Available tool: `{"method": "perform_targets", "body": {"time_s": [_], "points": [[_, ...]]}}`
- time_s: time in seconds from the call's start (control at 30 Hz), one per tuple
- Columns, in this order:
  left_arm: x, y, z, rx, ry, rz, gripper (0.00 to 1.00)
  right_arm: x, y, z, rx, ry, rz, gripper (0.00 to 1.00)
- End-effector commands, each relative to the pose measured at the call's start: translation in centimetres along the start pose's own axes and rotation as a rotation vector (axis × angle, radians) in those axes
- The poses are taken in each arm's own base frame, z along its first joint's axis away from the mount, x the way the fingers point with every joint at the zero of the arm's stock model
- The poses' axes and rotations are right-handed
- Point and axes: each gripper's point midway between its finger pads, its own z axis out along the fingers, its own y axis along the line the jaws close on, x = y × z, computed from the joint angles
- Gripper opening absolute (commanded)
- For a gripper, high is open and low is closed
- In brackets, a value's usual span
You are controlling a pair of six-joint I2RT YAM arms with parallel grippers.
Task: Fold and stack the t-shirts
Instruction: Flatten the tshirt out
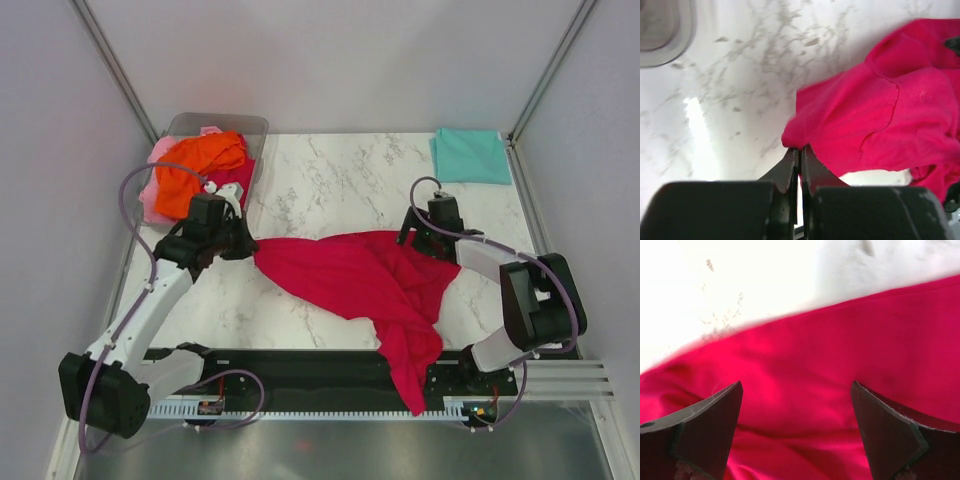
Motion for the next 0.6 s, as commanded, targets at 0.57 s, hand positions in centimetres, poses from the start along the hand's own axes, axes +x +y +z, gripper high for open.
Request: {"method": "perform_targets", "body": {"time_s": [0.57], "points": [[4.7,-1.5,0.6,0.287,0.172,0.056,0.02,-4.3,-5.1,-12.5,0.020,-0.334,0.336,0.98]]}}
